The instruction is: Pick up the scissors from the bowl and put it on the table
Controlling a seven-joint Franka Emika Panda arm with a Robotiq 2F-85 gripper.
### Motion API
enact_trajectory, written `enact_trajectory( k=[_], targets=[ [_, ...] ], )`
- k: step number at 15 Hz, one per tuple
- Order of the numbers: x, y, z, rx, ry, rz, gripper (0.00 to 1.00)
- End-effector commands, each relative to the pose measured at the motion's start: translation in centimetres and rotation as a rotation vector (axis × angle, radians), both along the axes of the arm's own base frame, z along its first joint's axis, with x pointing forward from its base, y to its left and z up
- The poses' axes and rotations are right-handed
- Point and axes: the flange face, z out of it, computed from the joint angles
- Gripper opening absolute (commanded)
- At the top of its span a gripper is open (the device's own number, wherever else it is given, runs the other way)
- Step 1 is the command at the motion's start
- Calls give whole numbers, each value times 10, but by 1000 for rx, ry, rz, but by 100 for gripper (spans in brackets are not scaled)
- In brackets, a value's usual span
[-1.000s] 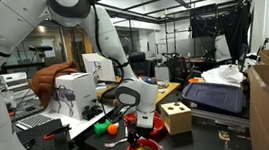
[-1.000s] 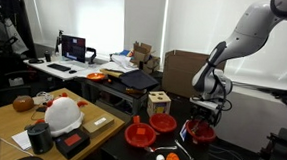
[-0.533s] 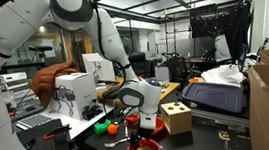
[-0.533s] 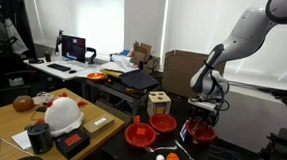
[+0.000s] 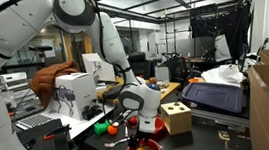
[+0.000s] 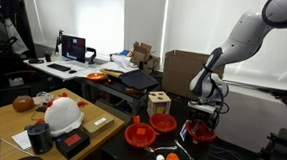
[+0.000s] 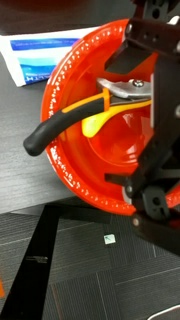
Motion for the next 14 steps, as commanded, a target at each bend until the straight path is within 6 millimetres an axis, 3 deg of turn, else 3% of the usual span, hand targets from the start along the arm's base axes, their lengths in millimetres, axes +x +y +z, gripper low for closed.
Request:
enact_trajectory(
  k=[1,4,5,7,12,13,14],
  targets=[
    [4,-5,4,1,32,-19,100],
    [5,-11,5,-8,60,-20,100],
    [7,-14,7,-16,65,-22,75],
    [12,-18,11,-23,65,-27,68],
    [30,-21,22,-39,48,-21,29],
    [33,-22,24,-46,46,-20,55],
    [37,-22,27,-52,41,-10,66]
  ],
)
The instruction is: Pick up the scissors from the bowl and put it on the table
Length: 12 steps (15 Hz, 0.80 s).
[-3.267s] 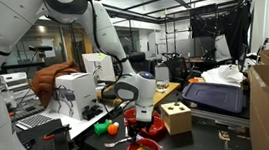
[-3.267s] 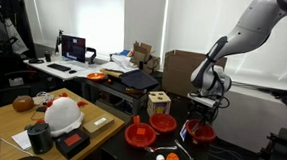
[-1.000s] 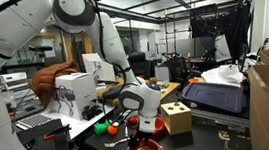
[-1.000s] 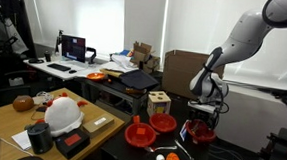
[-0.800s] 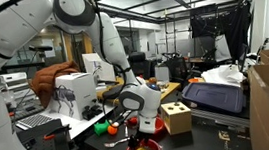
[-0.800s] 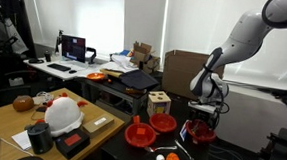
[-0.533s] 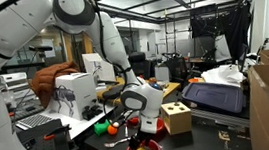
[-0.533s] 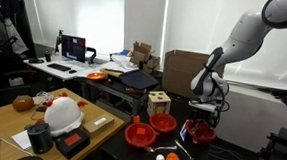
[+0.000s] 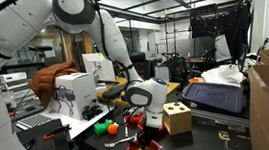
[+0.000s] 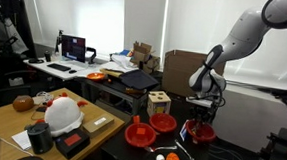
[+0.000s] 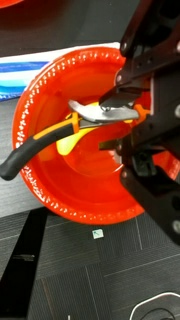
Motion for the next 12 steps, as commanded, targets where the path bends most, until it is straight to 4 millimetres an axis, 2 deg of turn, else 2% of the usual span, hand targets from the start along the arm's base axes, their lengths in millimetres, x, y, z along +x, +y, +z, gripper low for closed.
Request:
enact_trajectory(
  k=[1,6,10,12],
  targets=[
    [13,-4,12,-11,13,7,67],
    [25,2,12,-8,50,95,99],
    [24,23,14,35,26,154,100],
    [21,31,8,48,38,157,100]
  ],
)
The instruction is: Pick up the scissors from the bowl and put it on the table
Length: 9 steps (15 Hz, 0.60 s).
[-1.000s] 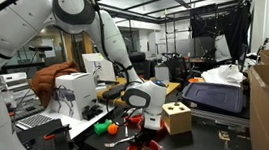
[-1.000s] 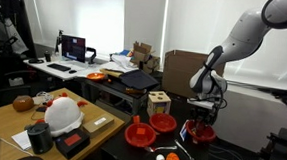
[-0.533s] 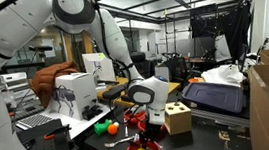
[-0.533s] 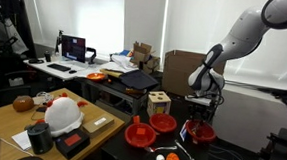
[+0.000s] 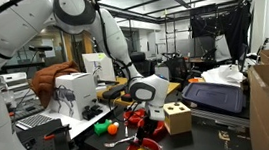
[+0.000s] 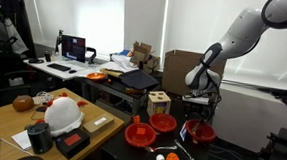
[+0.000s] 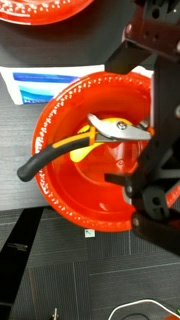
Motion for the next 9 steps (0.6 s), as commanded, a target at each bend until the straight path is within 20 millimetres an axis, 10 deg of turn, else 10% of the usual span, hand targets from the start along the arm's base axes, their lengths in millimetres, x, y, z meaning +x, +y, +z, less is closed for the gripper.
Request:
enact_trajectory(
  k=[1,9],
  targets=[
    [-7,13,-5,33,12,10,100],
    [-46,0,-23,62,41,-109,100]
  ],
)
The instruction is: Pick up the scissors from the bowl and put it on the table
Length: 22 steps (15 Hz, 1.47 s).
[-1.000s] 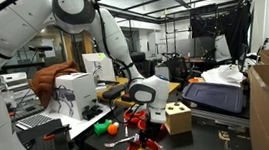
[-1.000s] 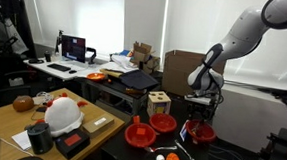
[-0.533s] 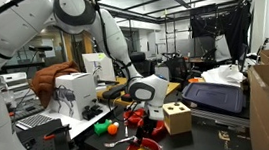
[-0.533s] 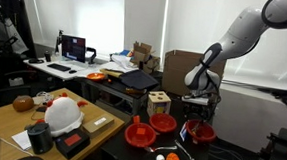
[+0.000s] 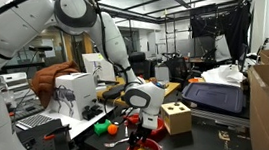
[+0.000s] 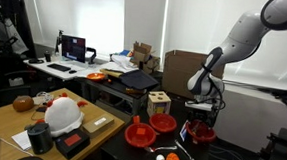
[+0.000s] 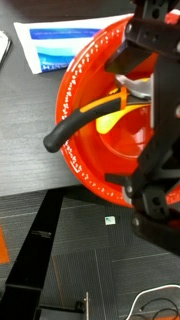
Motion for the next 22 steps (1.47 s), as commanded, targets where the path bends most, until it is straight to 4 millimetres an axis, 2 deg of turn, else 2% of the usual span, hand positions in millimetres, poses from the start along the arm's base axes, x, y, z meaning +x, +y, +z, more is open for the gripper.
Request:
enact_trajectory(
  k=[1,10,18,22],
  targets=[
    [-14,-10,3,10,-16,-51,100],
    [-12,-17,-3,10,-23,-75,100],
    [6,-34,5,-19,-44,-80,100],
    [10,-35,4,-15,-51,-76,100]
  ],
)
